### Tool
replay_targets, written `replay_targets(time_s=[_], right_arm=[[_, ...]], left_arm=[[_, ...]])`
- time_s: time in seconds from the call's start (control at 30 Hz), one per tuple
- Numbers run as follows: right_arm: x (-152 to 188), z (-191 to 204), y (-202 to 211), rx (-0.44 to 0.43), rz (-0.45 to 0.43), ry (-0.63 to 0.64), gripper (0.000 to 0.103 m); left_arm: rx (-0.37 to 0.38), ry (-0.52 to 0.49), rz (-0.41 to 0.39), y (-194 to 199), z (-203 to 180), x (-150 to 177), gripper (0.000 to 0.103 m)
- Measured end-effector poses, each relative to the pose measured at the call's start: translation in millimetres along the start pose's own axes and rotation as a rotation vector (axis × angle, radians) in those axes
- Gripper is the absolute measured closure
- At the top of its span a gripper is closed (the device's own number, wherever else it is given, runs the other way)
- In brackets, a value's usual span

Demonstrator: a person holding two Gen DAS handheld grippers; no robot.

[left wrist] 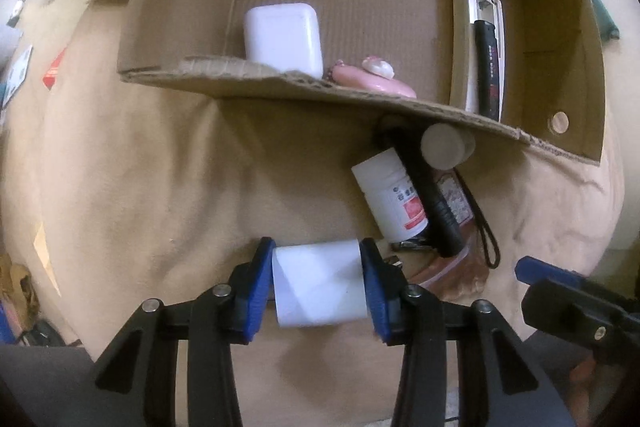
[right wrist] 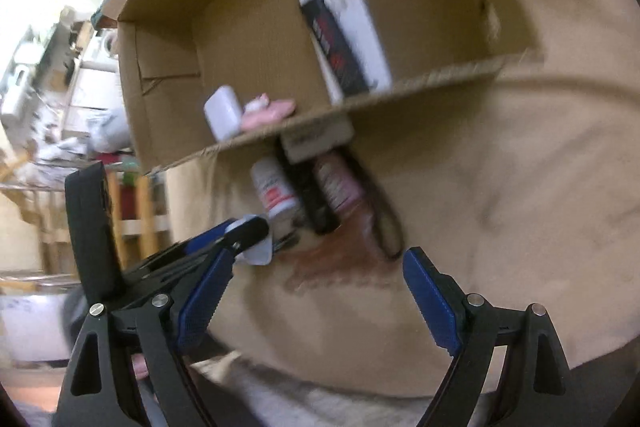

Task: Organize rigid objects
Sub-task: 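Grasp the white charger with the left tool while the right tool grasps the pink comb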

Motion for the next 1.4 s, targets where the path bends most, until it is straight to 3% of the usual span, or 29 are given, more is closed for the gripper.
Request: replay_targets(time_s=[0.17, 0.27, 0.4, 0.57, 0.83, 0.97, 1.03, 1.23, 1.4], right_arm=[[-1, 12, -11, -0.034, 0.034, 0.02, 0.009], [-2, 16, -21, -0.036, 0.069, 0.025, 0.009], [-6, 12, -33, 0.035, 0.097, 0.03, 0.009], [-7, 7, -43, 0.168, 0.118, 0.087, 0.009], [8, 23, -78, 0.404, 0.193, 0.296, 0.009], [10, 28, -91, 0.44, 0.192, 0.327, 0.0], [8, 32, -94, 0.432, 0.204, 0.325, 0.0], [-14, 17, -48, 0.225, 0.069, 0.132, 0.0], [-8, 8, -31, 0.106, 0.044, 0.028, 0.0]], left_arm=[[-0.118, -0.014, -0.058, 12, 15, -5, 0.065], [-0.143, 0.004, -0.055, 12, 24, -7, 0.065], [-0.138, 0.028, -0.035, 9, 38, -6, 0.064], [-0.165, 0.008, -0.045, 5, 29, -4, 0.064], [-0.171, -0.002, -0.046, 1, 14, -5, 0.064], [-0.169, -0.005, -0.047, 1, 17, -4, 0.064], [-0.161, 0.004, -0.043, -1, 20, -4, 0.064], [-0.16, 0.015, -0.035, -3, 26, -5, 0.064], [-0.157, 0.022, -0.027, -6, 27, -9, 0.064]])
Point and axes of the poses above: each gripper's, at about its wrist camera, not at the fingertips, and y roughly against the way its jaws point, z to its left, x to its underside, the point moved 4 cm from there along -y, roughly the way its jaws point, and after that the axes turned 11 degrees about -x, right-handed, at the moved point
